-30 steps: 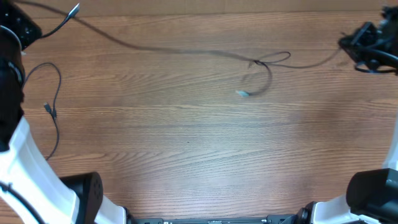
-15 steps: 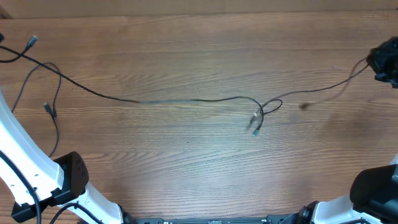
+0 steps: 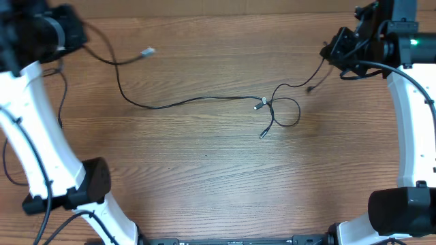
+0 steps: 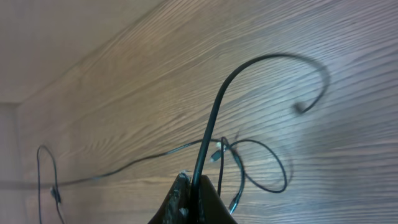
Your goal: Untangle cables
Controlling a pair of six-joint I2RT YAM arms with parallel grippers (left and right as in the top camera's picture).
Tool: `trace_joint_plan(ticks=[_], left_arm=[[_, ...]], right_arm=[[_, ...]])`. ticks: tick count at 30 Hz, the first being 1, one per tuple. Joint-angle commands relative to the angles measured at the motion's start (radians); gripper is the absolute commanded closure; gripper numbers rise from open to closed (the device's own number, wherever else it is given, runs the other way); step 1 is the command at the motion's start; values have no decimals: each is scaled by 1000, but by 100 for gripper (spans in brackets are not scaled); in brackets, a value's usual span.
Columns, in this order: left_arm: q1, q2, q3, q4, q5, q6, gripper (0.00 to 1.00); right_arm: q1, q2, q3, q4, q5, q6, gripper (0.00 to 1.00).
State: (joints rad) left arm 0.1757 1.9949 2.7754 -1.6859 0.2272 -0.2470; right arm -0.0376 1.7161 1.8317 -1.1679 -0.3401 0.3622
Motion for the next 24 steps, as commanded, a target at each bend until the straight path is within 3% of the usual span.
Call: trace_joint_plan(ticks=[1,13,24], left_arm=[[-47,44,-54,-3,13,45,95],[-89,60,-192,-4,-24,42,96],[-285,60,-462,71,-135,81,95]], right_arm=[[12,-3,1,-11,1,-12,96],[13,-3,0,-33,2,-12,96],[13,-3,0,-48,3,-13,96]])
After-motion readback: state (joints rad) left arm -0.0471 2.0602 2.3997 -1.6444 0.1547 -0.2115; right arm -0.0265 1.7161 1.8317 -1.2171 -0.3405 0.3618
